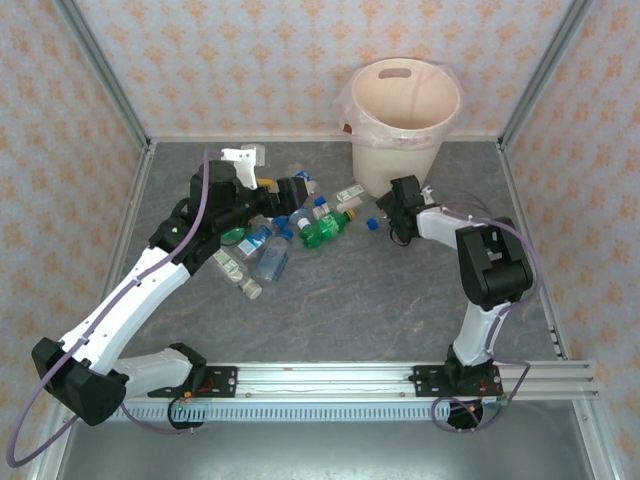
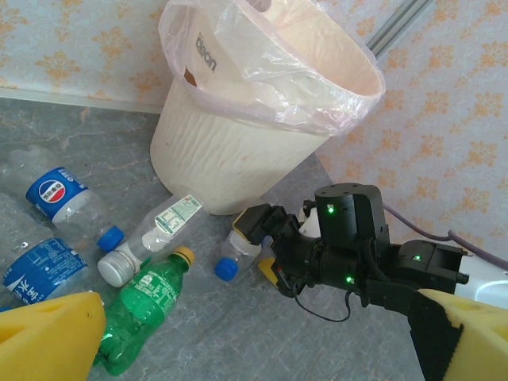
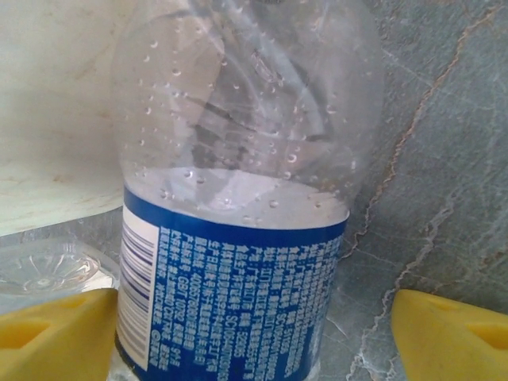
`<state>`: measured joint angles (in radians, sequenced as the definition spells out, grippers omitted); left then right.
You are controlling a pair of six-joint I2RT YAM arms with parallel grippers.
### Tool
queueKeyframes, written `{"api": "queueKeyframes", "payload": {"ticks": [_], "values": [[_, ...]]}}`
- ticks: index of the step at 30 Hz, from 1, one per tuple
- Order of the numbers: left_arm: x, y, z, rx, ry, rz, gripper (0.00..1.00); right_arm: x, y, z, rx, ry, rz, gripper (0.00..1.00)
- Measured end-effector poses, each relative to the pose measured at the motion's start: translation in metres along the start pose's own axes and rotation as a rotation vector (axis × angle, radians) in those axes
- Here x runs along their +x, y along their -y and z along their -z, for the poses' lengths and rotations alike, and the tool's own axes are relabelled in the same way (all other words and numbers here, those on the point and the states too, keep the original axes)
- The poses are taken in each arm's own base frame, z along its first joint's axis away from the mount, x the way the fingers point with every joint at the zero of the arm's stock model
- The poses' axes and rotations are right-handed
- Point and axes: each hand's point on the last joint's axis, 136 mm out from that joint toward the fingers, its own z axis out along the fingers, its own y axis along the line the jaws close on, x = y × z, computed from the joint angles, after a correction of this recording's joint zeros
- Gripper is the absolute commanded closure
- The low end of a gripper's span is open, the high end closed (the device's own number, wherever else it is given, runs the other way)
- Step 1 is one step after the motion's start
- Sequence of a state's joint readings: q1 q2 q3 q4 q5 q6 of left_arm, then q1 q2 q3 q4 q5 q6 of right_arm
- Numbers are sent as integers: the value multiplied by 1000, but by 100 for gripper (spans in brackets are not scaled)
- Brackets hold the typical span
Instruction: Put the plastic bottles in the bin
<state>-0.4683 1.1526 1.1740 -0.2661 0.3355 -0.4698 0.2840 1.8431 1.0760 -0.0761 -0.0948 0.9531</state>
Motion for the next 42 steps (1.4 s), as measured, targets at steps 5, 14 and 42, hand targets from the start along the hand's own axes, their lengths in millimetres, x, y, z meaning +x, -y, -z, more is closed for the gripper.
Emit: {"api": "queueKeyframes", "payload": {"ticks": [5,14,42], "values": [[-3,2,5,5,13,-2,1,0,0,0,-5,0,3,30],[-3,3,10,7,18,-2,1,7,22,11,34,-15,16,29],[0,1,9,3,11,-1,1,8,47,17,154,-58,174,36]]}}
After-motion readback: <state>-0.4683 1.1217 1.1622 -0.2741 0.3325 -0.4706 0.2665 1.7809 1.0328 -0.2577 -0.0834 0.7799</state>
